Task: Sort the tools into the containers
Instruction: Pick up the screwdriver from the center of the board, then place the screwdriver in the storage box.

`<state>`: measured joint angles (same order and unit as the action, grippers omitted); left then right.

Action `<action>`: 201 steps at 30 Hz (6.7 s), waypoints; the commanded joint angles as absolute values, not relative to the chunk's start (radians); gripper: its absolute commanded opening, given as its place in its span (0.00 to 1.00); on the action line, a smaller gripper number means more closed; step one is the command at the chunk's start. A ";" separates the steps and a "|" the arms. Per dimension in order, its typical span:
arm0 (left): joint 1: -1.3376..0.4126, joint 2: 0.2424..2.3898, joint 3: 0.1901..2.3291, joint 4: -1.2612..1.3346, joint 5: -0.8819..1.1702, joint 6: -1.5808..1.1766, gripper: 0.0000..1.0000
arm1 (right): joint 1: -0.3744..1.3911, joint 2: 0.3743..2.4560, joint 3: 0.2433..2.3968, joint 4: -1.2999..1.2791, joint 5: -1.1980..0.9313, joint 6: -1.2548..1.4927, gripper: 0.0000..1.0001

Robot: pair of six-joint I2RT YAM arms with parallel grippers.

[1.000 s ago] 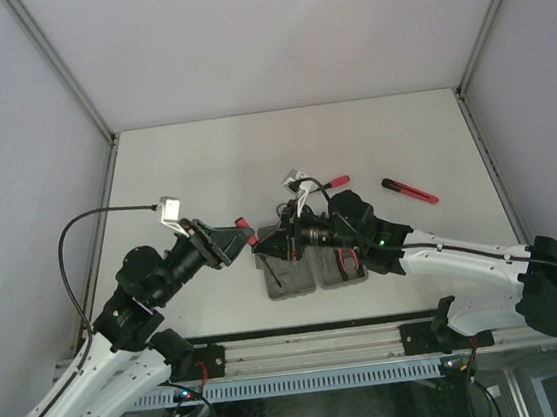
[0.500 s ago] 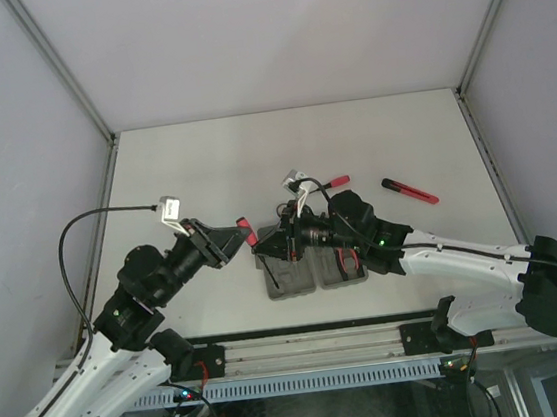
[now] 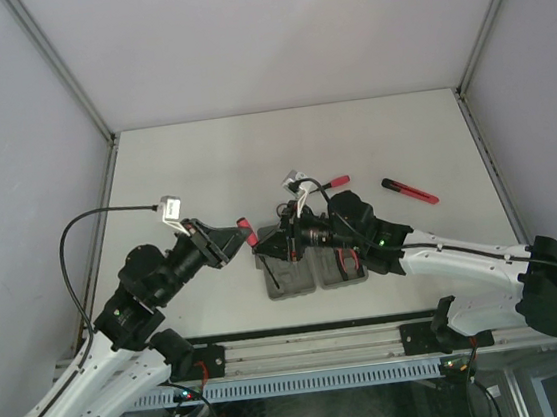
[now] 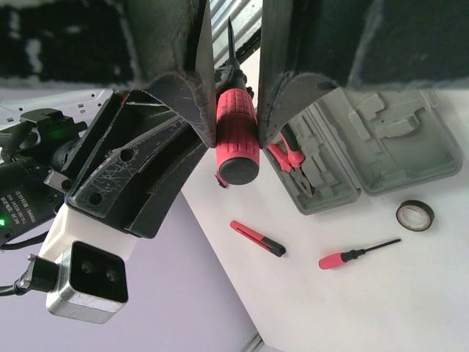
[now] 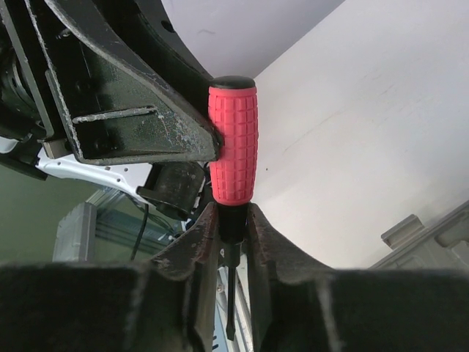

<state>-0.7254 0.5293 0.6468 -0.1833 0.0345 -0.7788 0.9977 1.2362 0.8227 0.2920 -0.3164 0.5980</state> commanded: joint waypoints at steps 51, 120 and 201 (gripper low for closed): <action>-0.732 0.524 0.668 -0.236 0.025 -0.785 0.00 | 1.095 1.202 0.913 0.185 -0.070 0.488 0.40; -0.522 0.592 0.768 -0.548 -0.021 -0.588 0.75 | 1.011 1.106 0.801 -0.098 0.251 0.699 0.00; -0.190 0.648 0.764 -0.561 0.127 -0.416 0.73 | 0.691 1.606 0.936 -0.184 0.047 0.577 0.01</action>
<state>-0.1997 0.6479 0.7238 -0.6033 0.1097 -0.4324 0.7002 1.5963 0.8883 -0.2359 0.0643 0.5892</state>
